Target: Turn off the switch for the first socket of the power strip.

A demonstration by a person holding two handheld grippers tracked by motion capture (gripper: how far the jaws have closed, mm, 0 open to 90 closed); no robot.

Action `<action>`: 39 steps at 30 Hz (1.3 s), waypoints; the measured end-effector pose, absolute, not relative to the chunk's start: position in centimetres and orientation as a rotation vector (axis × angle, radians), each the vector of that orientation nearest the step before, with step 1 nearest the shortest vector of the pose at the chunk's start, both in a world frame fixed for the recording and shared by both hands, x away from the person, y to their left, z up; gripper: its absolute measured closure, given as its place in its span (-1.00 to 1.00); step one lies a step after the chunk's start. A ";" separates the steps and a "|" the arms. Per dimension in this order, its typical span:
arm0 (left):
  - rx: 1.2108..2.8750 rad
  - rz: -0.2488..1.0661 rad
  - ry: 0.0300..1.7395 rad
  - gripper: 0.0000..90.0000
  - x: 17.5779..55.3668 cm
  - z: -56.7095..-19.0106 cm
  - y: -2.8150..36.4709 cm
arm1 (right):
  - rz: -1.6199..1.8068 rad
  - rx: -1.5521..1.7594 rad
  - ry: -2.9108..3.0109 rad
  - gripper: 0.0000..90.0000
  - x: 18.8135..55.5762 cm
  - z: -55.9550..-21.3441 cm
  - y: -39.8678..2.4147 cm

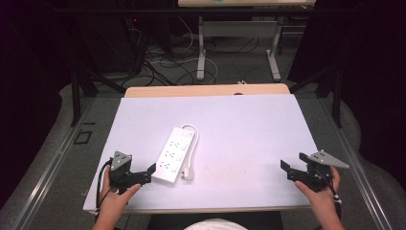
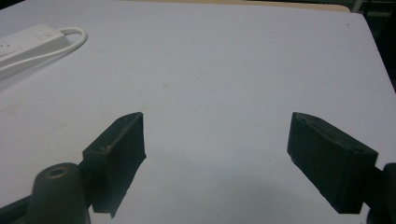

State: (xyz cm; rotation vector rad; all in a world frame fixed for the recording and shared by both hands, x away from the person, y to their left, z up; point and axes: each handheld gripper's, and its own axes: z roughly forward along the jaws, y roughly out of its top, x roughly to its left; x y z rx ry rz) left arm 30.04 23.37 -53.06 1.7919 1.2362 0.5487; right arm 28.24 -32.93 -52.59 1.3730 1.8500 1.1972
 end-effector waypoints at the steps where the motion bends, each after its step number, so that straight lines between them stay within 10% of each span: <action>1: 1.792 0.549 1.236 -0.99 30.0 -53.1 23.4 | 1.192 1.360 1.859 -0.58 28.2 -52.7 -33.0; 39: 1.848 0.518 1.190 -0.69 31.0 -49.1 22.4 | 1.231 1.324 1.944 -0.59 28.7 -53.6 -32.1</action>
